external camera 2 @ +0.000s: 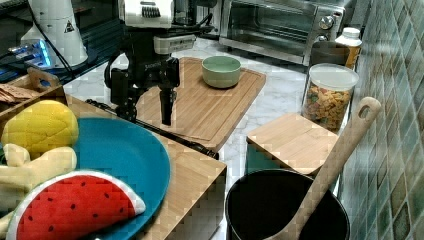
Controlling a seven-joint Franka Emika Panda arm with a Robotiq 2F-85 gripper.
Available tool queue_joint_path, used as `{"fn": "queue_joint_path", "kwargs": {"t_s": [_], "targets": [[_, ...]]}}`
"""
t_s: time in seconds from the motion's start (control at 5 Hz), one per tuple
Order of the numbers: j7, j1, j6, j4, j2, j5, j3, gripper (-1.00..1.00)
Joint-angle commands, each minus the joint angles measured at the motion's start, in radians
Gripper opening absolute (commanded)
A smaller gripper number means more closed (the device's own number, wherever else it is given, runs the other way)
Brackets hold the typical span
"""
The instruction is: Open the drawer.
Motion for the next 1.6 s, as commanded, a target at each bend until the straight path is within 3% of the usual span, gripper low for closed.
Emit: {"fn": "queue_joint_path", "kwargs": {"t_s": [0.2, 0.4, 0.8, 1.0, 1.6], "targets": [[0.048, -0.012, 0.084, -0.013, 0.074, 0.094, 0.015, 1.00], [0.082, 0.027, -0.003, -0.004, 0.056, 0.111, 0.020, 1.00], [0.239, 0.123, 0.000, -0.071, -0.009, 0.108, 0.051, 1.00], [0.231, 0.156, -0.012, -0.030, 0.028, 0.125, 0.103, 1.00], [0.462, 0.323, -0.061, -0.026, 0.011, 0.183, 0.134, 1.00]]}}
